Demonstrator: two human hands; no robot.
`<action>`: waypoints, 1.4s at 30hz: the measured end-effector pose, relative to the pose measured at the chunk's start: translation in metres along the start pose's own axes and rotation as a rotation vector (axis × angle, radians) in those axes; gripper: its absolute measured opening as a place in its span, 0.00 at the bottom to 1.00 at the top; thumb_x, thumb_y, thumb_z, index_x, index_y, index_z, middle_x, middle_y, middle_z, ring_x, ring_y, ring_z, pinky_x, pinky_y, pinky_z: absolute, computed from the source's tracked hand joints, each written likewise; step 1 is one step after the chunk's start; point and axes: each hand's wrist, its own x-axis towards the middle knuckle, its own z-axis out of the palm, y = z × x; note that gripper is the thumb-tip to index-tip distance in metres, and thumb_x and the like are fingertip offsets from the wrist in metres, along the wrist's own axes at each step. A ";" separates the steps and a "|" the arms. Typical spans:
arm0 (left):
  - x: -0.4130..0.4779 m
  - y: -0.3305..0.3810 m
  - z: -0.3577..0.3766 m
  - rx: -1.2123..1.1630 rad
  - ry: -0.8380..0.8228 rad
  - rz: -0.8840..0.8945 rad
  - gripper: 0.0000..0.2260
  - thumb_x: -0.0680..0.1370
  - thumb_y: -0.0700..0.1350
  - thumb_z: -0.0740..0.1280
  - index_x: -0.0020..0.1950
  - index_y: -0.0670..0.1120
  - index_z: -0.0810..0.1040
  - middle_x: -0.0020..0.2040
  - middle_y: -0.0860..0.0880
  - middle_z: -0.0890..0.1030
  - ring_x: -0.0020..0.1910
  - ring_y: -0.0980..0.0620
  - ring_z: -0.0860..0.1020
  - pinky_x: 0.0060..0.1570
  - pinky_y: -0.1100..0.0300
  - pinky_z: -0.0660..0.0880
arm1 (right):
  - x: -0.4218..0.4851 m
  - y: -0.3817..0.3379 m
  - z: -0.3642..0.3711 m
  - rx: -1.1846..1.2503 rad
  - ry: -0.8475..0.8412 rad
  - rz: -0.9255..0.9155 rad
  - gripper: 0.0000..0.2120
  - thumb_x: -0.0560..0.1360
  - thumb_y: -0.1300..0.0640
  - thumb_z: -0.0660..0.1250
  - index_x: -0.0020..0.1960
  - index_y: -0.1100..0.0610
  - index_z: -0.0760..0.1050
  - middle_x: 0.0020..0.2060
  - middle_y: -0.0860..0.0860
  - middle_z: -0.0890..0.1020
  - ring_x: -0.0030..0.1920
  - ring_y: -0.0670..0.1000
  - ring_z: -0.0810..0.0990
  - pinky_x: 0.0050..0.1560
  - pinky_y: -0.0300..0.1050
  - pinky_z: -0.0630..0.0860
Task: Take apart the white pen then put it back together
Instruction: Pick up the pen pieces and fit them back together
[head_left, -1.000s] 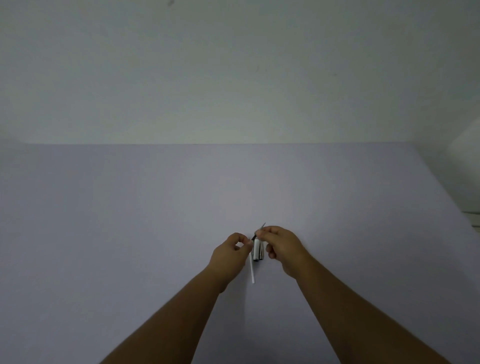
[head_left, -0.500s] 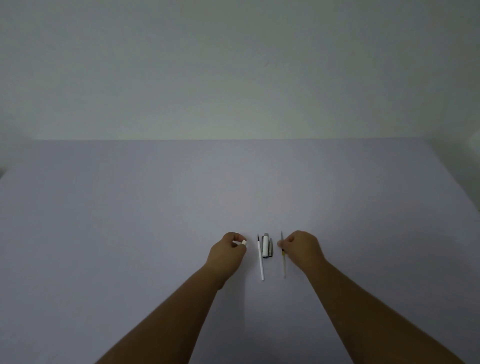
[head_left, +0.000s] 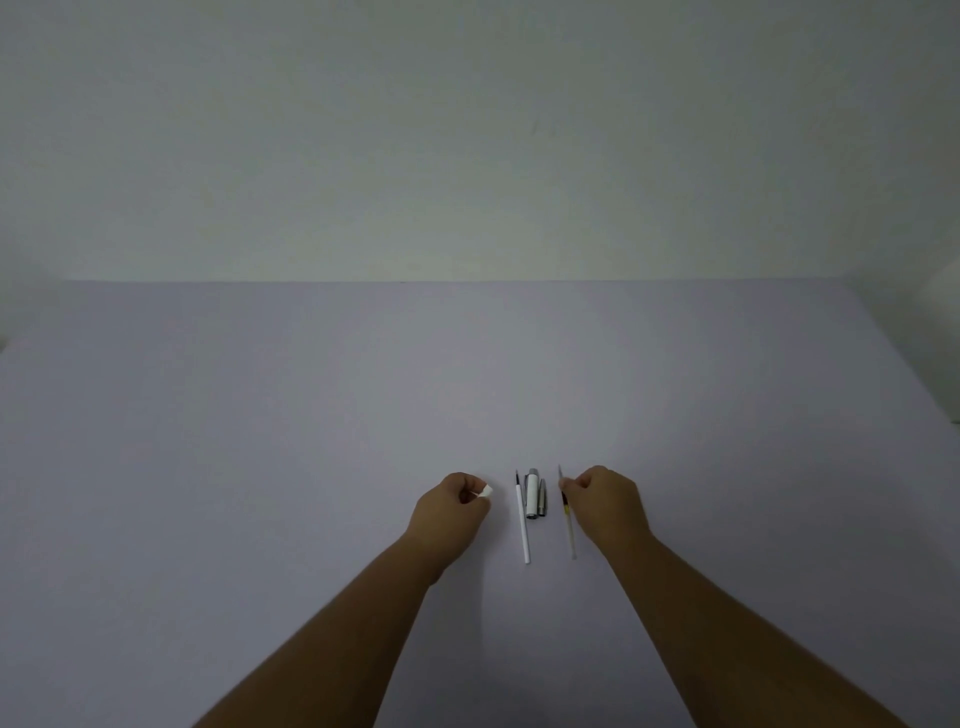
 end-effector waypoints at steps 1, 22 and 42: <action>0.000 0.000 -0.001 0.001 0.001 0.000 0.06 0.78 0.46 0.64 0.53 0.48 0.76 0.46 0.48 0.78 0.42 0.51 0.75 0.40 0.61 0.72 | 0.000 0.000 0.000 0.002 0.009 0.006 0.16 0.78 0.52 0.62 0.36 0.61 0.74 0.25 0.48 0.70 0.29 0.48 0.70 0.29 0.42 0.65; -0.002 -0.013 -0.022 0.038 0.088 0.008 0.06 0.78 0.48 0.64 0.53 0.48 0.77 0.45 0.52 0.78 0.40 0.58 0.73 0.36 0.66 0.70 | -0.002 -0.056 0.027 -0.507 -0.025 -0.361 0.14 0.79 0.54 0.58 0.58 0.60 0.75 0.58 0.56 0.77 0.61 0.56 0.73 0.54 0.47 0.74; -0.007 -0.020 -0.034 0.037 0.070 0.010 0.05 0.78 0.47 0.64 0.52 0.49 0.77 0.45 0.52 0.78 0.39 0.58 0.73 0.36 0.67 0.69 | -0.012 -0.068 0.039 -0.489 0.052 -0.185 0.09 0.76 0.60 0.60 0.54 0.59 0.76 0.56 0.55 0.78 0.59 0.54 0.75 0.52 0.45 0.75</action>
